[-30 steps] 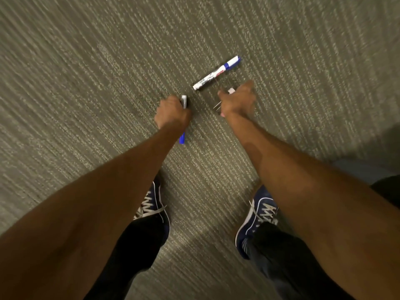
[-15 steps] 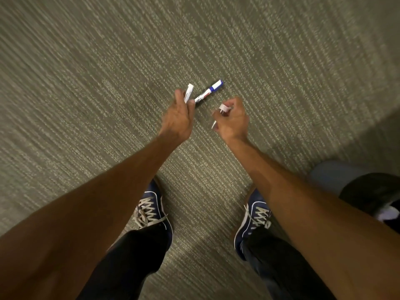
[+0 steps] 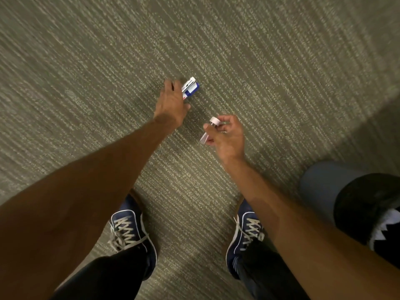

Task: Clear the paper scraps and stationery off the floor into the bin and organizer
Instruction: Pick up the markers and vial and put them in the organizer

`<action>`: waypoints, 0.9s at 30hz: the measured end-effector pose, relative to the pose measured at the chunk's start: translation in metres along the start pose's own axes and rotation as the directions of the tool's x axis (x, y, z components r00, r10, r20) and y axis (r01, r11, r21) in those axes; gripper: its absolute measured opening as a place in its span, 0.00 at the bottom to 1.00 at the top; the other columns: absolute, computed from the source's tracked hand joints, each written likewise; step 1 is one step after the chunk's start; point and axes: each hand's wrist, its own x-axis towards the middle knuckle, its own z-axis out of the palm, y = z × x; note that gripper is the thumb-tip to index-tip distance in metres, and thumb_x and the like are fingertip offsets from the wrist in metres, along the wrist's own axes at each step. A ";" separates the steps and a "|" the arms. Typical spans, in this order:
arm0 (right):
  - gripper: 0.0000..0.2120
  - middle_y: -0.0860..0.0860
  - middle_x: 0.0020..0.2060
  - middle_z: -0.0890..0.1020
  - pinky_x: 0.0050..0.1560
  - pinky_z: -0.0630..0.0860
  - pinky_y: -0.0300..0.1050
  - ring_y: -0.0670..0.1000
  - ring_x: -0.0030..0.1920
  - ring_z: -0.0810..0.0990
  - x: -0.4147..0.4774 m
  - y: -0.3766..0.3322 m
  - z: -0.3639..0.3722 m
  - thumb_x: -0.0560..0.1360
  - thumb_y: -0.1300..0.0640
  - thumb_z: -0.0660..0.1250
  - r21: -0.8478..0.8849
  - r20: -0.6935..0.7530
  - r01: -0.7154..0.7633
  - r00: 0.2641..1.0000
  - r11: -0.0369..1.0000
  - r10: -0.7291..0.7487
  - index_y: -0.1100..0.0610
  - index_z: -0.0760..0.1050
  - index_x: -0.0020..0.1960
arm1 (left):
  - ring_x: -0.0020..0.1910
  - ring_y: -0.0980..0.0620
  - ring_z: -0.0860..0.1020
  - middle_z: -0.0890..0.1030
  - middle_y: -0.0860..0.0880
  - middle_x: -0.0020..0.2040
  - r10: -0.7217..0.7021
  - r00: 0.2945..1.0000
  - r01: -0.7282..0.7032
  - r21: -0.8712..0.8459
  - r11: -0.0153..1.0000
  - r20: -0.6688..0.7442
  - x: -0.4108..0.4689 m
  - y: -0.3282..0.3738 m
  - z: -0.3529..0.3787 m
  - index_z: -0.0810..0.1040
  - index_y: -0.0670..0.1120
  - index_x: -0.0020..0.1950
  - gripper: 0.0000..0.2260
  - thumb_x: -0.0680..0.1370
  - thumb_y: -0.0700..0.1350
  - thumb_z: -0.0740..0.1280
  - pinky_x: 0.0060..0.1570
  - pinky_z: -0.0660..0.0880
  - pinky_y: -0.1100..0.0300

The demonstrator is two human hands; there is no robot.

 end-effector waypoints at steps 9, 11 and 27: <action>0.13 0.55 0.45 0.82 0.37 0.85 0.49 0.51 0.35 0.83 -0.007 -0.002 -0.014 0.74 0.68 0.71 -0.025 0.003 -0.107 0.994 0.994 0.107 0.58 0.75 0.55 | 0.60 0.43 0.76 0.73 0.38 0.65 0.037 0.999 -0.037 -0.058 0.998 0.002 0.003 0.001 -0.011 0.66 0.43 0.74 0.21 0.81 0.42 0.65 0.57 0.76 0.56; 0.12 0.54 0.45 0.81 0.42 0.84 0.53 0.51 0.36 0.82 -0.011 -0.012 -0.015 0.75 0.69 0.69 0.006 0.026 -0.144 0.989 0.989 0.144 0.58 0.75 0.56 | 0.48 0.51 0.77 0.77 0.40 0.61 0.001 1.000 0.002 -0.153 0.988 0.018 -0.007 0.005 -0.021 0.70 0.46 0.70 0.18 0.81 0.44 0.67 0.36 0.76 0.69; 0.10 0.57 0.47 0.81 0.45 0.83 0.57 0.54 0.41 0.82 -0.191 -0.184 -0.048 0.79 0.66 0.65 0.067 0.208 -0.032 0.978 0.997 0.018 0.60 0.74 0.59 | 0.47 0.53 0.79 0.82 0.49 0.45 -0.074 0.979 0.200 -0.852 0.484 0.188 -0.217 0.106 -0.184 0.80 0.46 0.54 0.09 0.84 0.45 0.61 0.49 0.77 0.55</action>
